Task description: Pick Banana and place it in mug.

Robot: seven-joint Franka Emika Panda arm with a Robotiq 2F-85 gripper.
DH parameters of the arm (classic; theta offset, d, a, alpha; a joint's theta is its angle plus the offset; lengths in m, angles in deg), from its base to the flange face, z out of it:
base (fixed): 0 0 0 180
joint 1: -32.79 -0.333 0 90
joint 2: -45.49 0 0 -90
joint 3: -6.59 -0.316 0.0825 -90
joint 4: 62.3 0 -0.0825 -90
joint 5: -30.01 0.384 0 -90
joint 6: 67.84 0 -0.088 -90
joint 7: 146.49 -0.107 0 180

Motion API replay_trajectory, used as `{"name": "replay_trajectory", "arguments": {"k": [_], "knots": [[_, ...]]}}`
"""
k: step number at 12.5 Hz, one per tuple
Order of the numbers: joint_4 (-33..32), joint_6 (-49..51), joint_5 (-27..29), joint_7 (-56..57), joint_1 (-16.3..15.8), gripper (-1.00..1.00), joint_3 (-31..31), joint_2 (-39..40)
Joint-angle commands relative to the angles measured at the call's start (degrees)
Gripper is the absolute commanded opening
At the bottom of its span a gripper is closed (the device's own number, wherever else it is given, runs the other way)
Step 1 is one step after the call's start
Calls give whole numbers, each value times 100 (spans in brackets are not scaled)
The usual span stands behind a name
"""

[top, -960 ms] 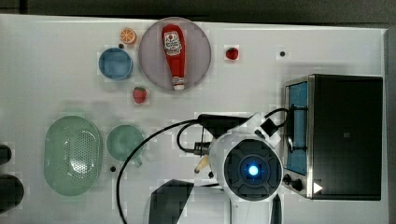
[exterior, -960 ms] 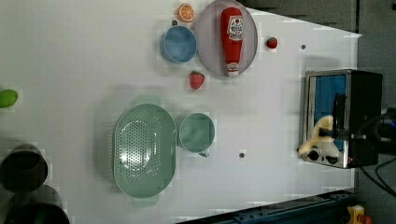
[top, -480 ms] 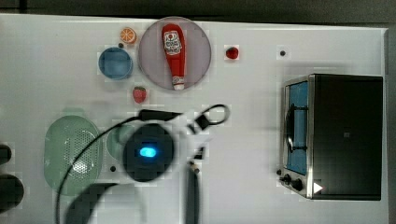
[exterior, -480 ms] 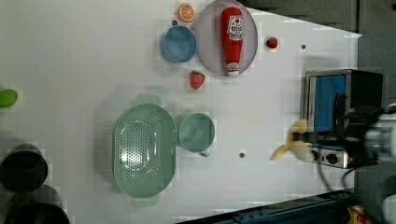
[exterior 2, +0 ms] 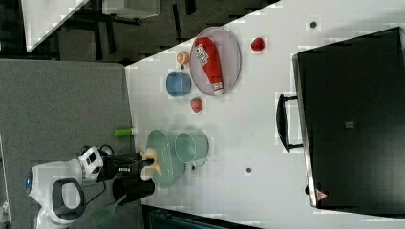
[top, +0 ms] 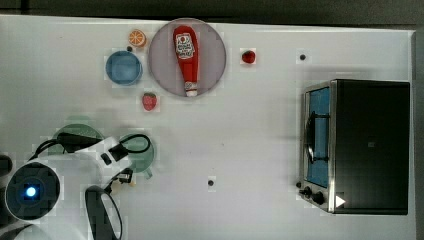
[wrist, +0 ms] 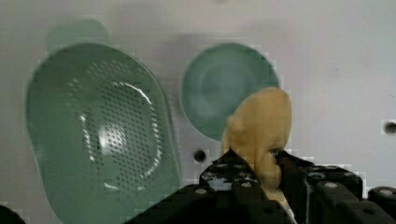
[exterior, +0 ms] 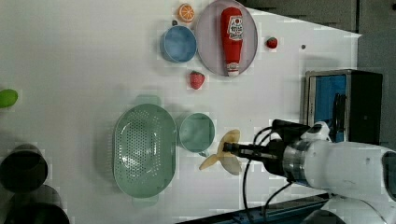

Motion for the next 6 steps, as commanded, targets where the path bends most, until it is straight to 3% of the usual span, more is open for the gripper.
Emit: {"name": "replay_trajectory", "arguments": {"k": [1,6], "knots": [[7,-299,-39,-614,196,-46,185,730],[-37,-1738,-94,-632,192,-46,103,1883]]}}
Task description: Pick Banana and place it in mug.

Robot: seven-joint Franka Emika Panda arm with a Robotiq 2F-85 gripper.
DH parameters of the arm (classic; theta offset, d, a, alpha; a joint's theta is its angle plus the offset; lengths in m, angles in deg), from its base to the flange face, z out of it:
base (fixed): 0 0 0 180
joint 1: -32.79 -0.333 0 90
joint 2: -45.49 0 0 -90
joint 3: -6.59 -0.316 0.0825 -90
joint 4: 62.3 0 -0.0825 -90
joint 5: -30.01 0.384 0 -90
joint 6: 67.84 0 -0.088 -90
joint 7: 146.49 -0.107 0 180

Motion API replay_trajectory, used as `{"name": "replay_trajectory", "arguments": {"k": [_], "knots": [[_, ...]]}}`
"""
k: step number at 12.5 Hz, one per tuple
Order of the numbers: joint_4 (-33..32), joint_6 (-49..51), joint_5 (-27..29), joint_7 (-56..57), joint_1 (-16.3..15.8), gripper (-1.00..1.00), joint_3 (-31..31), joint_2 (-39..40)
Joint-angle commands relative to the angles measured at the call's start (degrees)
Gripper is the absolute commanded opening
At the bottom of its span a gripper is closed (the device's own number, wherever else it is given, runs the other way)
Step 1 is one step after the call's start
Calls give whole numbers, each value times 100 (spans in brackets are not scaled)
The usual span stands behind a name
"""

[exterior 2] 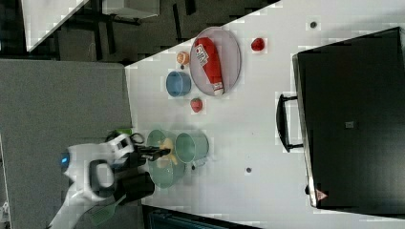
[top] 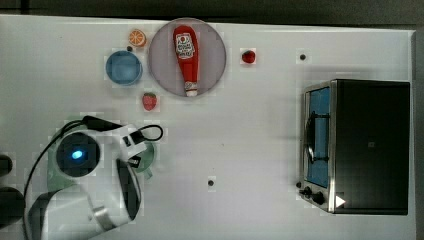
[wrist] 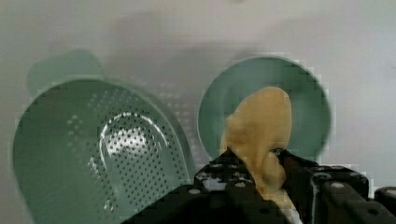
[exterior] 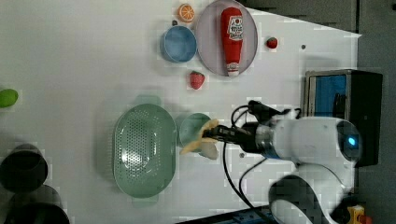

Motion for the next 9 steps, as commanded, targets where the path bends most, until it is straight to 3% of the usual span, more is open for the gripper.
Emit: {"name": "replay_trajectory", "arguments": {"k": [1,6,7,9], "knots": [[-69,-394,-100,-317,105,-38,-23,394],[-33,-595,-130,-875,114,87,22,261],[-28,-488,-129,-875,112,99,8,112],[2,-392,-111,-875,116,100,25,-285]]}}
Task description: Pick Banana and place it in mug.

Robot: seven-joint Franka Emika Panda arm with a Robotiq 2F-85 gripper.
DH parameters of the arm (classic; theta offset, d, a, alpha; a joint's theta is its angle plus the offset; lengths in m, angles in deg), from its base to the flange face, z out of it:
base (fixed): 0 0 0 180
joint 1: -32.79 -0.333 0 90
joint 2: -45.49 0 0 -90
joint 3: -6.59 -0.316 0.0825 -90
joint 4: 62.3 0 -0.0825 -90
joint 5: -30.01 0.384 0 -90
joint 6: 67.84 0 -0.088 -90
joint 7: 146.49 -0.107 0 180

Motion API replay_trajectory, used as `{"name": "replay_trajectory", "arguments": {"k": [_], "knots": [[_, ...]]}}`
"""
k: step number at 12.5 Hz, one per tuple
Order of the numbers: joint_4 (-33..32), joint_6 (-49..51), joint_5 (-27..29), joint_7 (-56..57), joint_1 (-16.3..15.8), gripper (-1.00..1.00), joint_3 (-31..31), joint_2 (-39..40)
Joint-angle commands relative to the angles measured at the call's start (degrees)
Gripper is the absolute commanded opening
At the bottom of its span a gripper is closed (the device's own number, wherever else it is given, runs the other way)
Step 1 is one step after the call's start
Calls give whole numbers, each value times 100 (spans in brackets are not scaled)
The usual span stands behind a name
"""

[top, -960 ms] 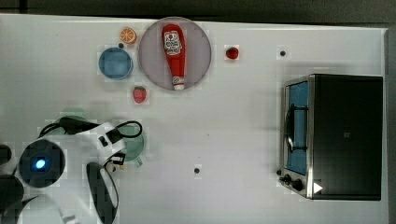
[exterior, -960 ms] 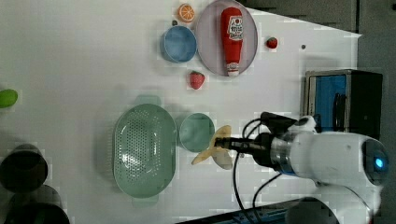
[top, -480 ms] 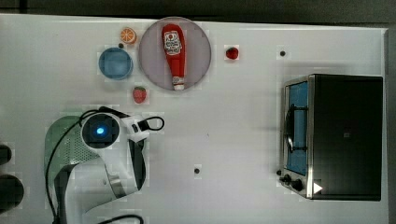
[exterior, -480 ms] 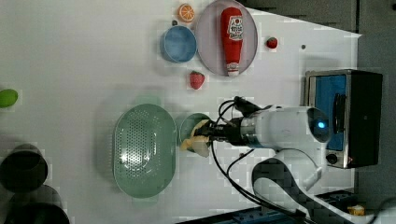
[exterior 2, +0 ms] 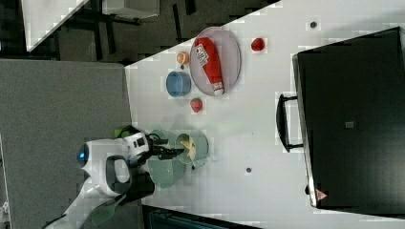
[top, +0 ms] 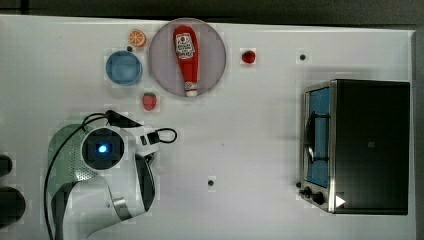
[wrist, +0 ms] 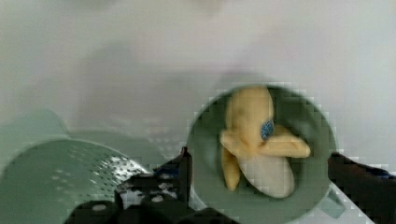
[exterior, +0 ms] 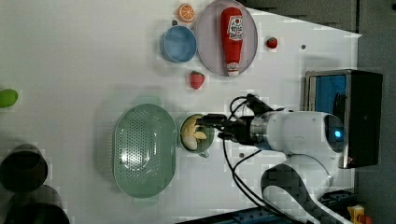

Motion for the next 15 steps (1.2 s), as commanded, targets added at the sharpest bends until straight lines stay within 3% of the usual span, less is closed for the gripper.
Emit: {"name": "replay_trajectory", "arguments": {"k": [1,4,7,11,15], "knots": [[167,251,0,-204,60,100,-68,-737],[302,1046,6,-204,104,100,298,-1740],[746,2737,6,-149,131,100,977,-2642],[1587,4419,-80,-119,153,100,2037,-3085],[2042,4667,-1103,354,162,100,2651,-3067]]}}
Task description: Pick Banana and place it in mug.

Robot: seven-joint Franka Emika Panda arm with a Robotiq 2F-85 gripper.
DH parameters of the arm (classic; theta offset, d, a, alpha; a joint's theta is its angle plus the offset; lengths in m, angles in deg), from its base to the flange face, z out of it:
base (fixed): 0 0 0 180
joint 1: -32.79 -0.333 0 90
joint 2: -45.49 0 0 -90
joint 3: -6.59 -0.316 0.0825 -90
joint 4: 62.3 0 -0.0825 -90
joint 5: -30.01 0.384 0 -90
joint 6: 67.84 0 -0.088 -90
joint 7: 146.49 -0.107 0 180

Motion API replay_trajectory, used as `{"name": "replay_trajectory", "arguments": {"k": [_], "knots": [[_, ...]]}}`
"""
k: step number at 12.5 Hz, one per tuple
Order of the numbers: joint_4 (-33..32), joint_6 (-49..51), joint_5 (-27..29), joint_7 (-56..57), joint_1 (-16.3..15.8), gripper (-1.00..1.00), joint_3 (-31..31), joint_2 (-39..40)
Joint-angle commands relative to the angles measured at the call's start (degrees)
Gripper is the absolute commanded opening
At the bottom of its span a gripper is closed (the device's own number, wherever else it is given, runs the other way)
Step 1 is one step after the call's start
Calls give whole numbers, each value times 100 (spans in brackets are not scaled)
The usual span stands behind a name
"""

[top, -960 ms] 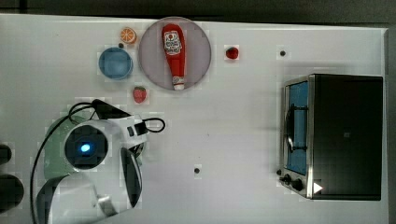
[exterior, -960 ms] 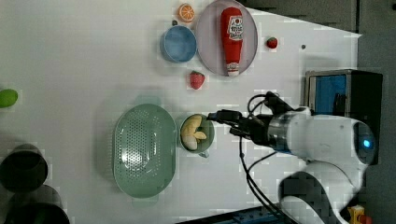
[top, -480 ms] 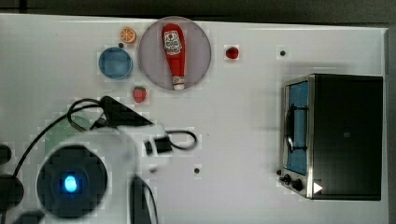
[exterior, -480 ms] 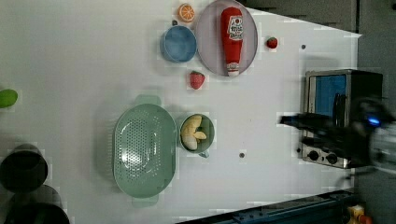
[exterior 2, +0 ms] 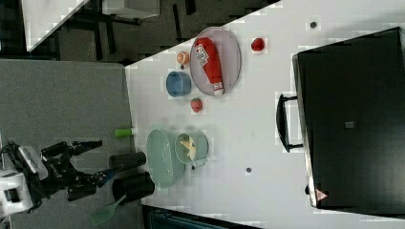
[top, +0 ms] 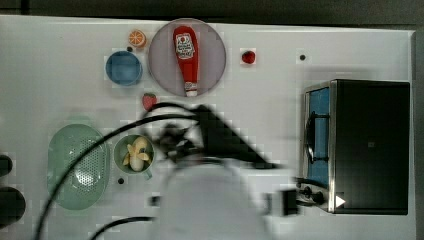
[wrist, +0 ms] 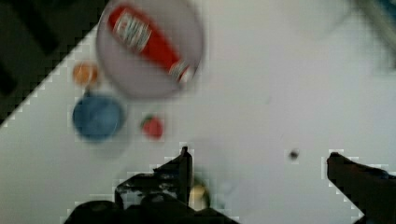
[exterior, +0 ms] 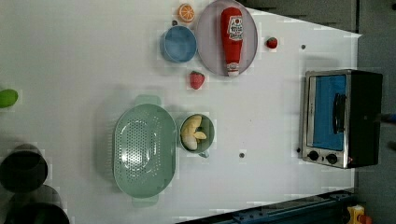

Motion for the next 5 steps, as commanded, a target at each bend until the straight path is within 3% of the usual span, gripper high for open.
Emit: {"name": "replay_trajectory", "arguments": {"k": [1,5], "knots": [[12,282,-442,282,132,100,307,255],[12,598,-333,-164,122,100,272,294]]}}
